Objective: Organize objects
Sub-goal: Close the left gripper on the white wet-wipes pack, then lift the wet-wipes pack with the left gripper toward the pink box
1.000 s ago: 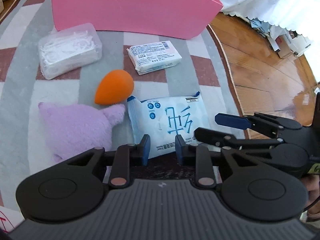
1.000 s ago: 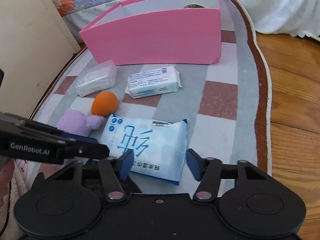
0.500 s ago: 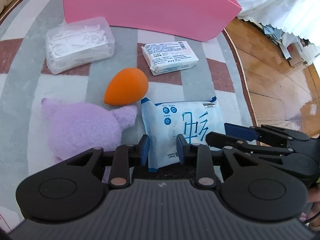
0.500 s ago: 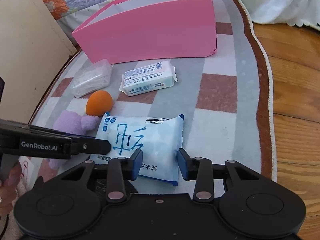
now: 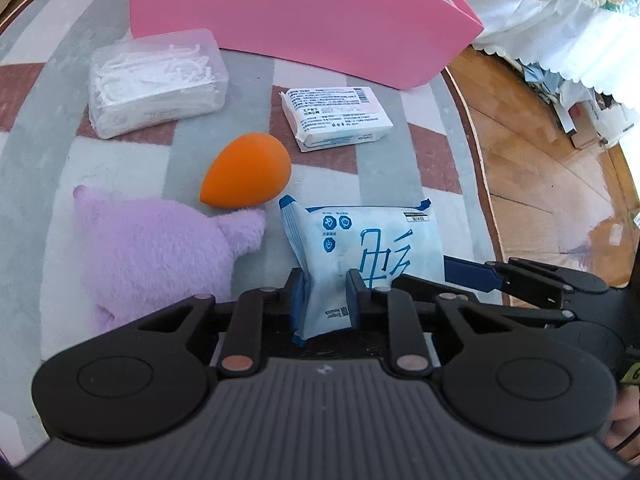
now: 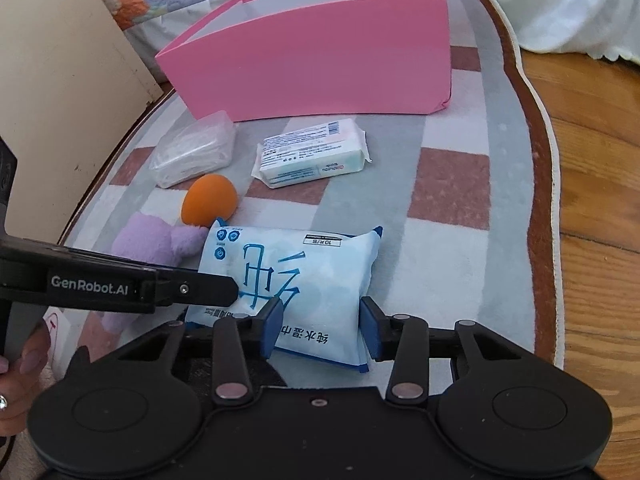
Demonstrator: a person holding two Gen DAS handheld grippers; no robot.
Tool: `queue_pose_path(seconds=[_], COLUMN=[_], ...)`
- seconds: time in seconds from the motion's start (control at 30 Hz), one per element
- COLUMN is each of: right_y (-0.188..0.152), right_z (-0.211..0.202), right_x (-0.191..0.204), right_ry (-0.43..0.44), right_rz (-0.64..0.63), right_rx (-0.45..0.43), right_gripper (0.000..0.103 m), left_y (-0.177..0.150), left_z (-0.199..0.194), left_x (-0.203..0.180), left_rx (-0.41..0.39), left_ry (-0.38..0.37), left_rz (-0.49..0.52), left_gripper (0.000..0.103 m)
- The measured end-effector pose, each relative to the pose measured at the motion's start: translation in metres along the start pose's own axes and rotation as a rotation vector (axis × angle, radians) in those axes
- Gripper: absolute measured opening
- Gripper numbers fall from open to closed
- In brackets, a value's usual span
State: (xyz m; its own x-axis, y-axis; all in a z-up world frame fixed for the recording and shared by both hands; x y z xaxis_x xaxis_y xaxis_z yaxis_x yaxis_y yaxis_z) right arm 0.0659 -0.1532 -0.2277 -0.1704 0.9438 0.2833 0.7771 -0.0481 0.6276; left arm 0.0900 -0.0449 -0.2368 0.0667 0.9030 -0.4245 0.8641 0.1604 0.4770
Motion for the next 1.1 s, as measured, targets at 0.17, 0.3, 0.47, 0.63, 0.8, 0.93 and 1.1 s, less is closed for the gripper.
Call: queue_pose_path(seconds=[0.17,0.3,0.47,0.63,0.8,0.93,1.1], right_y=[-0.001,-0.003,0.001,0.007,0.014,0.021,0.027], right_z=[-0.002,-0.004,-0.009,-0.015,-0.022,-0.027,-0.031], right_x=[0.005,0.01,0.012,0.017,0.026,0.033,0.041], right_ry=[-0.003,-0.002,-0.008,-0.006,-0.003,-0.003,-0.008], right_rz=[-0.027,-0.037,-0.039,-0.055,-0.091,-0.117,-0.152], right_rx=[0.006,0.017,0.003,-0.013,-0.031,-0.043,-0.054], right_gripper=[0.047,0.047,0.05,0.051,0.054,0.056,0.056], left_y=[-0.002,-0.002,0.0,0.003,0.009,0.012,0.016], left_z=[-0.002,-0.004,-0.01,-0.02,-0.033,-0.041,-0.049], left_x=[-0.002,-0.004,-0.008,-0.01,-0.011,-0.013,-0.011], left_rx=[-0.004,-0.007,-0.02,-0.046,-0.071,-0.09,-0.104], left_ry=[-0.002,-0.002,-0.014,-0.022,-0.025,-0.021,-0.022], left_rz=[0.009,0.02,0.025,0.024,0.014,0.003,-0.006], left_gripper=[0.021,0.021,0.021,0.021,0.021,0.021,0.021])
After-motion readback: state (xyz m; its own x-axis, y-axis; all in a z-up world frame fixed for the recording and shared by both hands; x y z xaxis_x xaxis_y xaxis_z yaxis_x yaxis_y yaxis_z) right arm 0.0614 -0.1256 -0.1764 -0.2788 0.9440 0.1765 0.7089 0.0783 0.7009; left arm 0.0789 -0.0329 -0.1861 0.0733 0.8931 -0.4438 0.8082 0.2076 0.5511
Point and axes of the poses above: each gripper's, at about its wrist camera, not at the fingertips, and z roughly the way its jaws point, x to its left, y to its top, the point moved 8 cm from there along z, roughly the way its jaws point, and after that the axes turned 10 degrees about -x, right-handed, at the moved point
